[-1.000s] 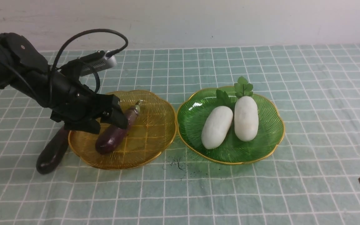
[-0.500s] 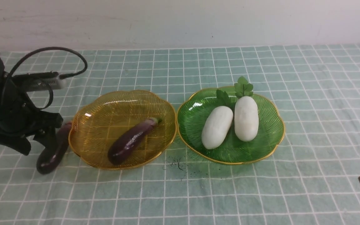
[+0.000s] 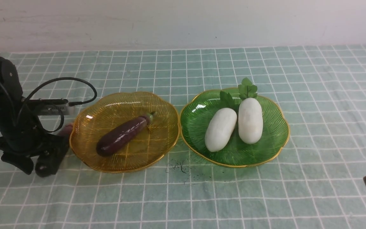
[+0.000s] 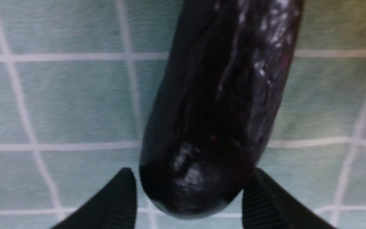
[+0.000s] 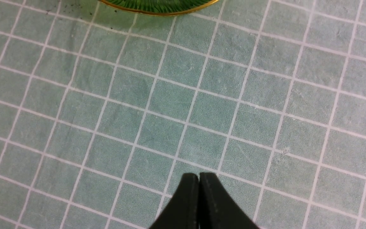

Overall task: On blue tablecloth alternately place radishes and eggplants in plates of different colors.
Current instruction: 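Pick up the eggplant and place it in the yellow plate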

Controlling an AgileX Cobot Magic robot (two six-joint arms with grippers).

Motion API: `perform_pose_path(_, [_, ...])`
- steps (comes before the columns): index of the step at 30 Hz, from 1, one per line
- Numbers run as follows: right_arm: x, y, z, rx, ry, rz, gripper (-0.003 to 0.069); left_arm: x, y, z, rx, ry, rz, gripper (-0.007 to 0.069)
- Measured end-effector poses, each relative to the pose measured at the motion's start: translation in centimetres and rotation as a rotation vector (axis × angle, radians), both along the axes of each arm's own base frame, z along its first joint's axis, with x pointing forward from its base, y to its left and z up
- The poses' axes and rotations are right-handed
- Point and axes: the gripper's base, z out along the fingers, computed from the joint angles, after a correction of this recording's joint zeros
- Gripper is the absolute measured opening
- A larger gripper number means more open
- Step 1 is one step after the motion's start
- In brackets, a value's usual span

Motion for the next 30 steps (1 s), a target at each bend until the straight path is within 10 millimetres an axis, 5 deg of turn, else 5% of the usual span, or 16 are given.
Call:
perform_pose_path(3, [0.0, 0.0, 0.0, 0.001, 0.0, 0.0, -0.0015, 0.0, 0.5, 0.0, 0.06, 0.007, 0.012, 0.0331])
perform_pose_path(10, [0.0, 0.0, 0.0, 0.001, 0.0, 0.0, -0.0015, -0.4, 1.5, 1.8, 0.173, 0.03, 0.052, 0.033])
perform_pose_path(16, [0.1, 0.0, 0.1, 0.004, -0.012, -0.002, -0.0015, -0.2, 0.9, 9.6, 0.118, -0.163, 0.102, 0.033])
perform_pose_path(19, [0.2, 0.0, 0.1, 0.007, -0.023, -0.003, -0.0015, -0.2, -0.4, 10.9, 0.018, -0.206, 0.079, 0.033])
perform_pose_path(30, [0.4, 0.1, 0.3, 0.014, -0.048, -0.006, -0.0015, 2.5, -8.6, 7.2, -0.173, -0.237, -0.117, 0.034])
